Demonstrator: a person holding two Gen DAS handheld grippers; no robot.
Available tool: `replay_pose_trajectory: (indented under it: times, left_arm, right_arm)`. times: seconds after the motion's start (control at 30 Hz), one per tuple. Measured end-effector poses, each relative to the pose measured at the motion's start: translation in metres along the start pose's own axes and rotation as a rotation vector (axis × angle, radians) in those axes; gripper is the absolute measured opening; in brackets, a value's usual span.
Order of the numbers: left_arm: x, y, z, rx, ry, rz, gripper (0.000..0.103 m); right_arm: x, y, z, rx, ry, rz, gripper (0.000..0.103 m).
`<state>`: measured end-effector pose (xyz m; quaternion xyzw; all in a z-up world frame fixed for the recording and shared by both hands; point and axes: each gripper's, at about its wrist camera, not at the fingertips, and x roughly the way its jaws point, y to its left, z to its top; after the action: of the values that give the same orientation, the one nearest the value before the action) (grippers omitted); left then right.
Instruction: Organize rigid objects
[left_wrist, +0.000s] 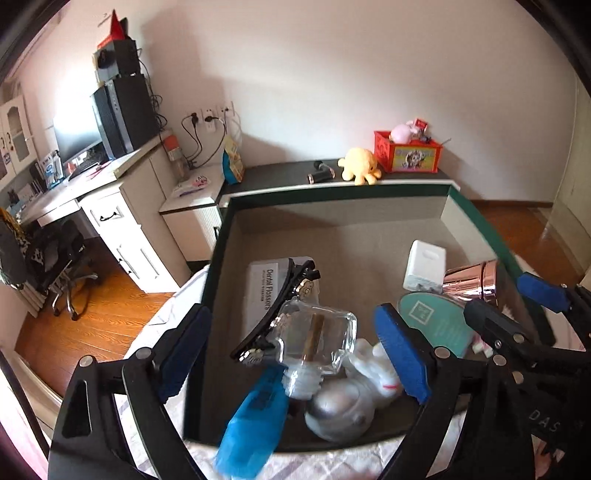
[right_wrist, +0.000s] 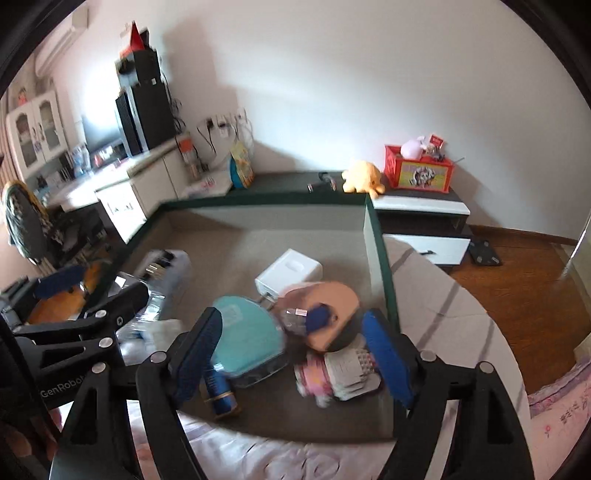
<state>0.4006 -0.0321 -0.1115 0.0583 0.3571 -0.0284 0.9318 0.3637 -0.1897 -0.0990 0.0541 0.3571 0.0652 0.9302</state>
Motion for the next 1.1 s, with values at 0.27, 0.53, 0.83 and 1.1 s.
replay_pose_trajectory:
  times: [0.27, 0.53, 0.83, 1.1]
  left_arm:
    - [-0.115, 0.020, -0.026, -0.056, -0.205, -0.016, 0.103]
    - [-0.234, 0.026, -0.081, -0.098, -0.386, 0.027, 0.103]
    - [-0.327, 0.021, -0.134, -0.088, -0.502, 0.090, 0.103]
    - [-0.366, 0.015, -0.150, -0.093, -0.571, 0.091, 0.103]
  right_arm:
    - [-0.107, 0.028, -0.019, -0.048, -0.162, 0.026, 0.089]
    - [-0.220, 0.058, -0.067, -0.082, -0.367, -0.009, 0.103]
    - [-0.306, 0.075, -0.119, -0.076, -0.505, -0.066, 0.103]
    - [-0.349, 0.078, -0.137, -0.071, -0.562, -0.084, 0.103]
